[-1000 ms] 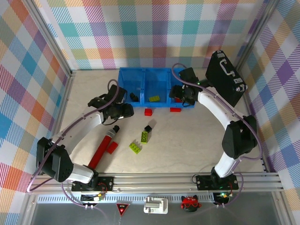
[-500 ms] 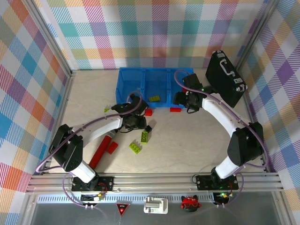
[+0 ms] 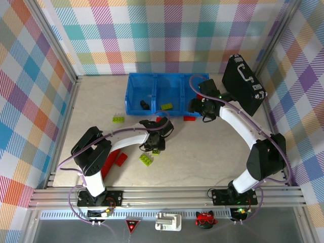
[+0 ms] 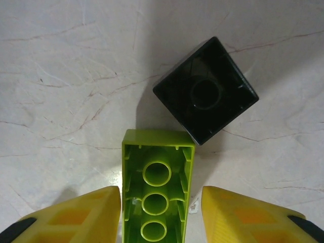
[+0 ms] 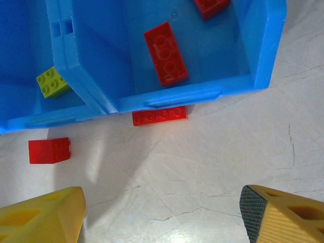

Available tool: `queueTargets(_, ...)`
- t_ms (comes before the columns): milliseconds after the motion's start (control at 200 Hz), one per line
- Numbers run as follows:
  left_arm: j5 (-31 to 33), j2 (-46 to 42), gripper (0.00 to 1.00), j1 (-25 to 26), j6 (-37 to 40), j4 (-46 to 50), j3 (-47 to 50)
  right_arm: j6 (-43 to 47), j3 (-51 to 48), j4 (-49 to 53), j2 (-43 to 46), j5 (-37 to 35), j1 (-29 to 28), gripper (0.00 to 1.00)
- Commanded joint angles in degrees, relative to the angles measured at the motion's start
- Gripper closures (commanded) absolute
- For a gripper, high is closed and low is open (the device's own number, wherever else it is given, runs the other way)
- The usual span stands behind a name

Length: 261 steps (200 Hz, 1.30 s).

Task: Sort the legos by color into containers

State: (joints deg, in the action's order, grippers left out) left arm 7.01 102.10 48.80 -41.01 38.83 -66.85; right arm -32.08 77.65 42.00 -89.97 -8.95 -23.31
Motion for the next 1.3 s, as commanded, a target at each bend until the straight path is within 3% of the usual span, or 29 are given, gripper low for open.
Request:
queueTargets(0,0.52,1.04,0.56,0.65,-1.09,0.38,0.74,0.64,-0.37,-0.51,2.07,-0.88,0.28,0.19)
queueTargets(315,1.53,1.22,0.67,0.64,-1.0,0.01,0.93,-0.13,-0.54,-0.87,2.7,-0.89,0.37,0.19)
queueTargets(600,5.31,-2.33,0.68,0.64,0.55,4.56,-2.95,-0.12,-0.56,-0.65,3.31,-0.8,0.41,0.19)
queueTargets(910,8.03,-0.93,0.68,-0.64,6.58,8.17,-15.17,-0.05,-1.61,-0.18,5.61,-2.12,0.63,0.2)
queueTargets(1300,6.0,13.55,0.68,-6.47,15.36,9.14,-37.91,-0.09,-3.48,2.45,13.04,-4.71,0.9,0.2)
